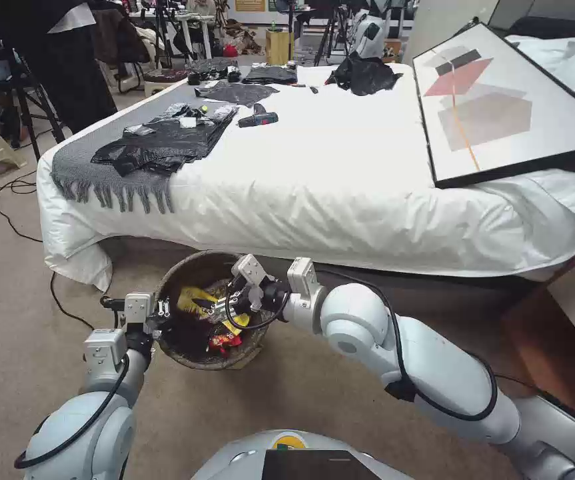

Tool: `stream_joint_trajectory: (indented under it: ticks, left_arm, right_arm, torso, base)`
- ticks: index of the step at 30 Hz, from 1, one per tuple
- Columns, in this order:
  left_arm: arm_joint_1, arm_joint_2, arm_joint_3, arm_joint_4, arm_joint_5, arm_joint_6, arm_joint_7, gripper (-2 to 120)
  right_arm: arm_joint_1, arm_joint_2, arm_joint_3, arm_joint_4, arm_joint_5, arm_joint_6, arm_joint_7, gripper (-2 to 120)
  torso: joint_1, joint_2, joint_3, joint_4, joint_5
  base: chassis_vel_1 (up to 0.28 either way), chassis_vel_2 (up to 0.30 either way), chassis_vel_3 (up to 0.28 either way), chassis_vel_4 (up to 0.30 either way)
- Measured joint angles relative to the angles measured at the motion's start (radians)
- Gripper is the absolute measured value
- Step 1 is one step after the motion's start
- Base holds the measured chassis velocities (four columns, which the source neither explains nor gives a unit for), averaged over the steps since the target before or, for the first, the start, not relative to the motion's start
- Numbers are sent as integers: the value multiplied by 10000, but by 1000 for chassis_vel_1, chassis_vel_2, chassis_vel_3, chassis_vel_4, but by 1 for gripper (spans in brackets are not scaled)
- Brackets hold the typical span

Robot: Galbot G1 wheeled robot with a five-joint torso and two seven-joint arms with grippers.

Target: Pick up the trash bin, then pick up the garbage from the floor and place it into the trash bin.

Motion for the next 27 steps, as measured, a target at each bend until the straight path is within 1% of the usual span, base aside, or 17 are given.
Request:
stream_joint_trajectory:
  ticks: [10,11,12,13,14,15,16,17,18,21,24,25,26,27]
  left_arm:
    - [3,25,-23,0,-4,0,1,3]
    - [8,26,-32,0,-7,0,1,3]
    - [8,26,-32,0,-7,0,1,3]
    - [7,25,-36,0,-21,-4,-3,3]
    - [4,25,-43,0,-37,-5,-11,3]
    - [-1,25,-71,0,-69,-15,-26,3]
    - [2,27,-83,0,-94,-17,-31,3]
    - [2,27,-83,0,-94,-17,-31,3]
    - [7,35,-89,0,-122,-17,-32,3]
    - [15,66,-109,-1,-177,-17,-33,3]
    - [17,72,-122,0,-178,-18,-33,3]
    - [32,73,-149,0,-183,-21,-31,3]
    - [32,73,-149,0,-183,-21,-31,3]
    - [46,79,-171,0,-192,-23,-29,3]
  right_arm:
    - [17,11,233,73,52,99,-1,100]
    - [-62,-14,516,203,94,271,-23,100]
    - [-62,-14,516,203,94,271,-23,100]
    - [-167,-25,634,222,31,500,-33,100]
    - [-314,-45,791,244,-60,770,-48,100]
    - [-710,-120,1181,333,-231,1199,-110,100]
    - [-1065,-210,1501,443,-424,1343,-149,100]
    - [-1065,-210,1501,443,-424,1343,-149,100]
    - [-1307,-293,1726,518,-633,1392,-174,100]
    - [-2178,-656,2477,768,-1771,1801,-114,100]
    - [-2502,-753,2764,868,-1981,1952,45,100]
    - [-2977,-792,3178,976,-2238,2223,262,100]
    - [-2977,-792,3178,976,-2238,2223,262,100]
    - [-3325,-780,3519,1038,-2499,2412,290,100]
  torso:
    - [0,0,0,1,0]
    - [0,0,0,0,0]
    - [0,0,0,0,0]
    - [0,0,0,6,0]
    - [0,0,0,4,0]
    - [0,0,0,3,1]
    - [0,0,0,1,2]
    - [0,0,0,1,2]
    - [0,0,0,-1,2]
    - [0,0,0,-2,3]
    - [0,0,0,-1,2]
    - [-1,0,0,0,1]
    - [-1,0,0,0,1]
    - [-1,1,0,0,2]
  base:
    - [0,0,0,0]
    - [0,0,0,0]
    - [0,0,0,0]
    - [0,0,0,0]
    - [0,0,0,0]
    - [0,0,0,0]
    - [0,0,0,0]
    - [0,0,0,0]
    - [0,0,0,0]
    - [0,0,0,0]
    - [0,0,0,0]
    - [0,0,0,0]
    - [0,0,0,0]
    - [0,0,0,0]
